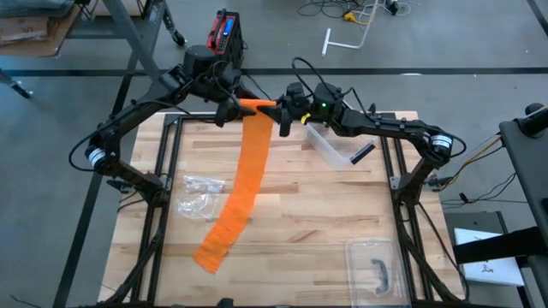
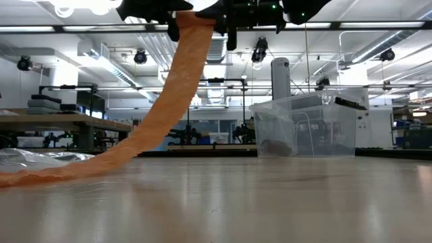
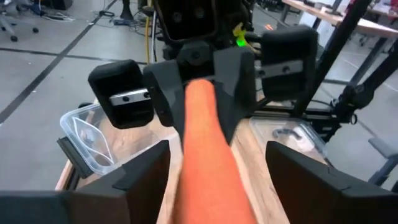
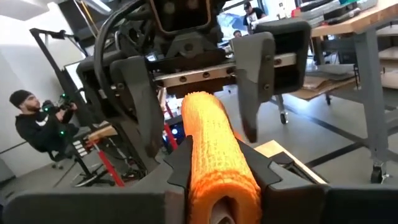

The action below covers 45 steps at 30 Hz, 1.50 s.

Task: Roll bandage
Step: Roll the orange bandage on the table

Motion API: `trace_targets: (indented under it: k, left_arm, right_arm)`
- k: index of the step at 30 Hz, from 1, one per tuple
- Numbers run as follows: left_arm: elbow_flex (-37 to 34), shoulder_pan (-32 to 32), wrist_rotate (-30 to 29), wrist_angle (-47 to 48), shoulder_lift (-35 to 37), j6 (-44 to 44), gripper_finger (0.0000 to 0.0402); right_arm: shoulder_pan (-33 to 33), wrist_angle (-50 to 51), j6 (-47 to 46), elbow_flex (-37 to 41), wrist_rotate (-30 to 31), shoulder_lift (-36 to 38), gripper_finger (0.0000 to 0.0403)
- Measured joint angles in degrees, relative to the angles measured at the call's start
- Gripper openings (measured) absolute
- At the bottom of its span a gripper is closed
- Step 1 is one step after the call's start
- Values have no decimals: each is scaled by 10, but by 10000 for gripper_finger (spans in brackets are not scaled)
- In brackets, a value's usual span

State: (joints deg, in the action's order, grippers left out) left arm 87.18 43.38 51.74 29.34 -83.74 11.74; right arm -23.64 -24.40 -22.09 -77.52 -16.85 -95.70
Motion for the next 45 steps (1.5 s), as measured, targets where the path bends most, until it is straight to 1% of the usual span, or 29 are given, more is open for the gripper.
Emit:
trace_targets:
  k: [4,7,8,11,13,20,24,27,30,32,34,37,41,45]
  left_arm:
    - [0,7,0,-9,-10,0,261]
    - [0,23,6,-10,-23,10,250]
    - [0,29,13,-12,-26,14,243]
    - [0,46,84,-20,-36,18,223]
    - [0,51,111,-26,-40,18,209]
    - [0,52,125,-26,-43,57,153]
    - [0,52,125,-27,-43,66,113]
    - [0,52,124,-26,-43,99,78]
    - [0,52,123,-24,-43,147,48]
    - [0,52,123,-25,-43,174,38]
    - [0,52,122,-26,-43,194,38]
    - [0,52,119,-25,-43,233,54]
    - [0,49,106,-18,-37,292,68]
    - [0,42,80,-15,-32,332,56]
  right_arm:
    - [1,0,7,0,0,0,72]
    - [5,1,13,0,7,0,67]
    - [6,3,19,0,9,0,65]
    - [9,-1,26,-1,11,0,65]
    - [9,-2,27,-1,11,0,69]
    - [9,-2,28,-1,10,0,69]
    - [9,-2,25,-1,11,0,68]
    - [9,-3,-25,-1,9,0,84]
    - [9,-4,-129,-1,7,0,112]
    - [9,-7,-187,-1,5,0,134]
    - [9,-11,-231,-1,5,1,158]
    - [12,-12,-269,-1,17,1,191]
    - [17,-13,-288,-1,26,1,224]
    - [24,-12,-289,-1,46,1,246]
